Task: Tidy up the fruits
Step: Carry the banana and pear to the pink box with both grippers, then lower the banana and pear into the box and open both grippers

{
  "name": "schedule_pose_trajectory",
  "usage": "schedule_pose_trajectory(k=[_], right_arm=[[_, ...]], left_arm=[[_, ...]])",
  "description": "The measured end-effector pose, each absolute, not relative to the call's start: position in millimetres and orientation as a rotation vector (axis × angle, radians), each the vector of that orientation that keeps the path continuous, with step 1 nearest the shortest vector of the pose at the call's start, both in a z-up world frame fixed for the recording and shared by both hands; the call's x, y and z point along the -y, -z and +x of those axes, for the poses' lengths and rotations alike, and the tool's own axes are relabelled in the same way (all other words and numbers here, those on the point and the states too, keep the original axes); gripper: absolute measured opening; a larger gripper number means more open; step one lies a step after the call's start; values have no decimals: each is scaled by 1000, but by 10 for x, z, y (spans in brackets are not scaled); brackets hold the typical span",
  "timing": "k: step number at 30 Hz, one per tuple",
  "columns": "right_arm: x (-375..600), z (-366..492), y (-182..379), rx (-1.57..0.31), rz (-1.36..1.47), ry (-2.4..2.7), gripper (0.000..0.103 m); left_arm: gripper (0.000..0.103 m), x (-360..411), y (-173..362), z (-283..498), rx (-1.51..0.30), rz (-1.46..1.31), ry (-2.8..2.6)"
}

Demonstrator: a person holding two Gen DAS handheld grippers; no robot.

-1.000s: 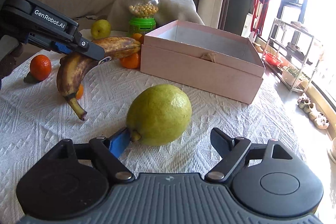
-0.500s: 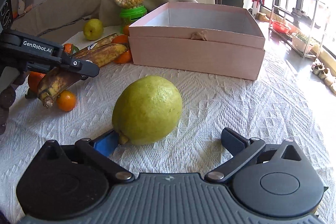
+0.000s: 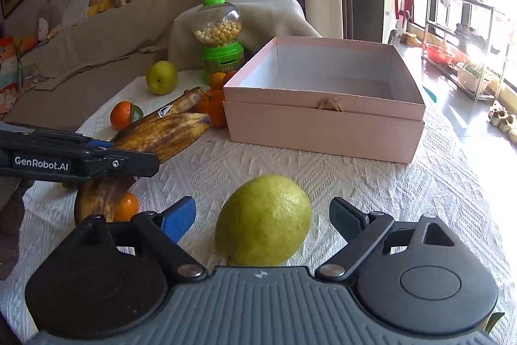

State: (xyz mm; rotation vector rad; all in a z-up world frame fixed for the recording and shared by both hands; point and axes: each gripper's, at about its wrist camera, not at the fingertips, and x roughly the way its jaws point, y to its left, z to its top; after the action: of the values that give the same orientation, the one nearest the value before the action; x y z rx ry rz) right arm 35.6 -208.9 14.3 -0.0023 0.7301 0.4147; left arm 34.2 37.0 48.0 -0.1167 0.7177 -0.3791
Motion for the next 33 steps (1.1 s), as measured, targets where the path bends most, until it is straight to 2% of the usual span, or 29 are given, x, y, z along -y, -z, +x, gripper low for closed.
schedule_pose_trajectory(k=[1, 2, 8, 12, 15, 18, 22, 23, 24, 33], right_arm=[[2104, 400, -115, -756, 13, -420, 69], [2116, 421, -116, -767, 25, -441, 65], [2319, 367, -404, -682, 48, -449, 64], [2605, 448, -910, -531, 80, -390, 64], [2757, 551, -1140, -470, 76, -336, 64], [2869, 681, -1212, -460, 61, -287, 64], [2984, 886, -1077, -510, 65, -256, 64], [2997, 933, -1034, -524, 67, -254, 64], [3001, 1001, -977, -542, 72, -255, 64], [2743, 1584, -711, -695, 142, -356, 64]], left_arm=[[41, -358, -516, 322, -706, -112, 381], [41, -343, -572, 300, -690, -109, 387], [41, -209, -1216, 460, -521, -94, 448], [41, 15, -1576, 1138, -490, -141, 444], [41, 274, -1433, 1782, -579, -129, 409], [41, 527, -1052, 2255, -680, -35, 341], [40, 609, -646, 2512, -758, 32, 324], [36, 593, -612, 2519, -756, 31, 330], [31, 561, -605, 2515, -752, 15, 348], [33, 48, -1084, 1917, -598, -95, 375]])
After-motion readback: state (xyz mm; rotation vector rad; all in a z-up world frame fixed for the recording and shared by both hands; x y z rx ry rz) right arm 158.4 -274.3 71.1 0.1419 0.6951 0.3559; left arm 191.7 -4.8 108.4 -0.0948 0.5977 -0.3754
